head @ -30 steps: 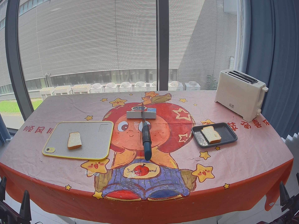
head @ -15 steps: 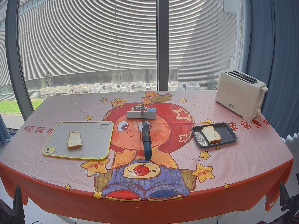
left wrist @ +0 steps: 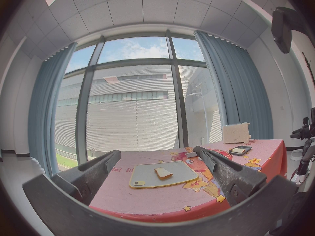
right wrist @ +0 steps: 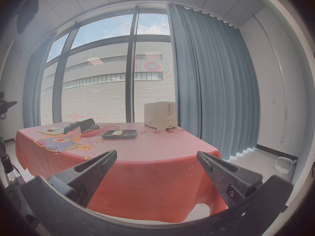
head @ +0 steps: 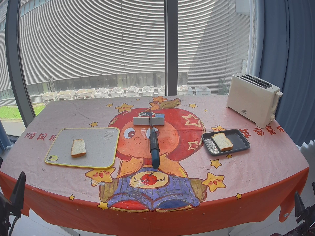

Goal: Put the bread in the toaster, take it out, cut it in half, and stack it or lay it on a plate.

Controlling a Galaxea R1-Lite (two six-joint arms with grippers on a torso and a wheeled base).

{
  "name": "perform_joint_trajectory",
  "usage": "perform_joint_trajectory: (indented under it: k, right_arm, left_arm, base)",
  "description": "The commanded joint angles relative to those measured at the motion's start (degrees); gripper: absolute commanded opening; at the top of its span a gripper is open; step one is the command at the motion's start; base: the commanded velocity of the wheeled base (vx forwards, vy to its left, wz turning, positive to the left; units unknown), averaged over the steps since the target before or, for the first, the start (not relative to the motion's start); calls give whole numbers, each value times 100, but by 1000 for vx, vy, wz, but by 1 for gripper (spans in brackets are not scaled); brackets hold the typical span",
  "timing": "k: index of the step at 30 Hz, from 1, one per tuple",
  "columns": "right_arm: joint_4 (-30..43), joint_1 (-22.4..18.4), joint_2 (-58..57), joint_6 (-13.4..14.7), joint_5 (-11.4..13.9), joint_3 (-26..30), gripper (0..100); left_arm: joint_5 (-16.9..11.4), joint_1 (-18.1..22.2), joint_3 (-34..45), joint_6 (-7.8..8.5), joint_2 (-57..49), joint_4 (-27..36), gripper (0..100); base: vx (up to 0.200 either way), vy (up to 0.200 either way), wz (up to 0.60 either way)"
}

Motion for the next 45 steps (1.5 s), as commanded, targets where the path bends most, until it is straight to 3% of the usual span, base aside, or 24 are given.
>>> perform_joint_trajectory:
  k: [1,9,12,18,31,45]
  right_arm:
    - [0,0,4,0,2,92,100]
    - [0,0,13,0,2,92,100]
    - [0,0,13,0,2,92,100]
    - [0,0,4,0,2,92,100]
    - [0,0,4,0,2,92,100]
    - [0,0,13,0,2,92,100]
  left_arm:
    - [-243,2,-732,9,1258,181,100]
    - [-235,20,-1514,26,1460,1359,100]
    - [-217,20,-1953,202,1478,2194,100]
    - [-261,11,-2551,211,1697,2914,100]
    - [-226,11,-3430,167,2462,3213,100]
    - [-217,46,-4511,105,4193,3222,100]
  base:
    - [0,0,0]
    - [0,0,0]
    - [0,0,0]
    - [0,0,0]
    - [0,0,0]
    - [0,0,0]
